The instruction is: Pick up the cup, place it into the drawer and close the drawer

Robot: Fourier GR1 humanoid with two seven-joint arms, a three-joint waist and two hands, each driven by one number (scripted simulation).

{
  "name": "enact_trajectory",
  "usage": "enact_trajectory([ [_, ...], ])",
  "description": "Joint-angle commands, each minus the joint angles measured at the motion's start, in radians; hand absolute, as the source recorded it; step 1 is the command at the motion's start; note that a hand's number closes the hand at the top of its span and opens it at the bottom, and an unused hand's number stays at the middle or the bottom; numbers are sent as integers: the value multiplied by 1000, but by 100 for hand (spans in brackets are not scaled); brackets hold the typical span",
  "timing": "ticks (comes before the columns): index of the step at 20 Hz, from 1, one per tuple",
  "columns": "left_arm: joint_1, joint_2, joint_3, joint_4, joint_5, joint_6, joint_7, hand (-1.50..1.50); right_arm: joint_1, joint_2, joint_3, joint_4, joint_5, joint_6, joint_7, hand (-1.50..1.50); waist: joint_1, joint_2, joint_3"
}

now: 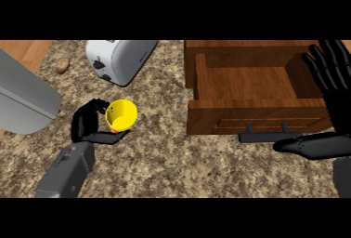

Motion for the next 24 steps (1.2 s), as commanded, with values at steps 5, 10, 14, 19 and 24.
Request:
enact_trajectory([
  [5,-123,-88,-79,-252,-5,55,172,150,-14,-7,-20,10,11,-14,13,-150,27,-11,3],
  [10,-203,-145,-142,-404,-11,101,360,150,26,-5,-18,15,27,2,-23,-150,25,-11,3],
  [14,-304,-156,-164,-494,-6,188,543,150,37,-18,-52,13,-2,20,-43,-150,17,-9,2],
  [19,-490,-158,-257,-441,24,345,672,150,-5,30,12,-10,61,-46,7,-150,0,-6,2],
  [24,-674,-158,-273,-236,62,453,748,150,-29,-2,-19,64,32,8,-52,-150,-23,5,2],
])
